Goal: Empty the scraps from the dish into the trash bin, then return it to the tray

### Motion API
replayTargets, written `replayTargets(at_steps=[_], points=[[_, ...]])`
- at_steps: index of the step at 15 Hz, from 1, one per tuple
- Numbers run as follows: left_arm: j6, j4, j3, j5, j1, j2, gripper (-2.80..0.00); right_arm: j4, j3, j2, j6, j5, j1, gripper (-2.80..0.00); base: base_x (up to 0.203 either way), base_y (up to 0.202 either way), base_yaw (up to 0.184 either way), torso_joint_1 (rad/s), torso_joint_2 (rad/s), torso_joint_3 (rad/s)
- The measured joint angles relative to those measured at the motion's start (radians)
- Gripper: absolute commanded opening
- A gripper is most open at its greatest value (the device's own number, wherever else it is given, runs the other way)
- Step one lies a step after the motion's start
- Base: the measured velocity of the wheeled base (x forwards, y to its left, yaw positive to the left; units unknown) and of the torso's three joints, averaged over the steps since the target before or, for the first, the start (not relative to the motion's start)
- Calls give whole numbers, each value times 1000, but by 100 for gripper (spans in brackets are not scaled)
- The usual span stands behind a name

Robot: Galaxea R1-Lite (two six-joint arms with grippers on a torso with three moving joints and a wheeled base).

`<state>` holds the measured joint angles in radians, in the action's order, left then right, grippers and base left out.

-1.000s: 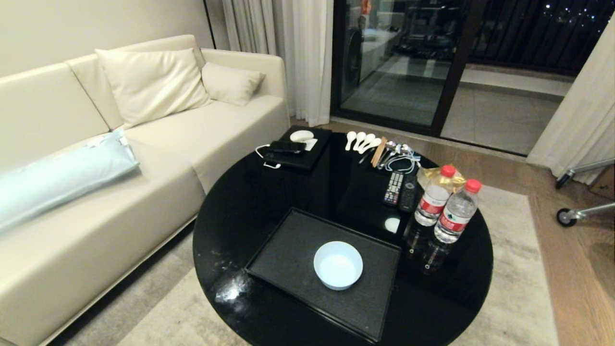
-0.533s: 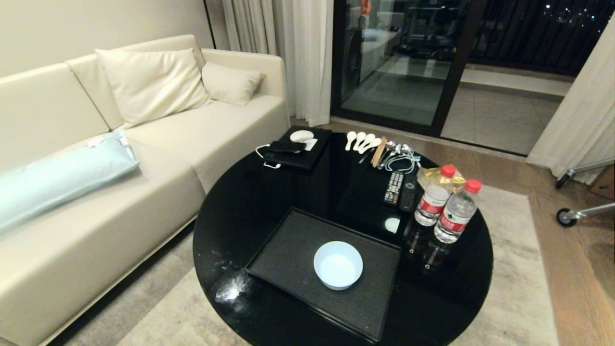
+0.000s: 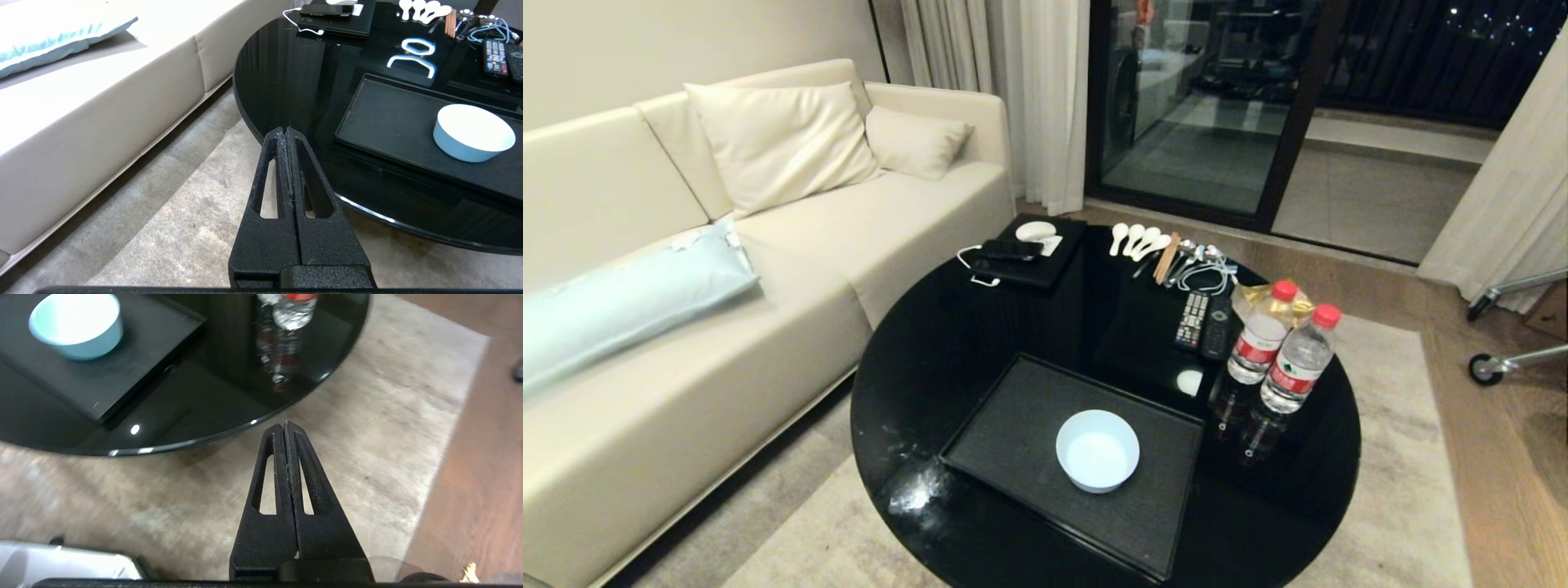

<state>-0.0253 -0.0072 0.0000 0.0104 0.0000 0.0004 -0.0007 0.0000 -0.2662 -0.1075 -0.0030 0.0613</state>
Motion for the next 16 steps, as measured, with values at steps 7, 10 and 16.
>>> replayTargets(at_steps=[7,10,16], points=[[0,0,0,0,0,0,-280,-1,0,169,26,0,-55,-280,0,0,0,0,0,0],[0,0,0,0,0,0,-280,-1,0,238,38,1,-59,-280,0,0,0,0,0,0],[0,0,0,0,0,0,-280,-1,0,265,51,0,-61,-280,0,0,0,0,0,0]])
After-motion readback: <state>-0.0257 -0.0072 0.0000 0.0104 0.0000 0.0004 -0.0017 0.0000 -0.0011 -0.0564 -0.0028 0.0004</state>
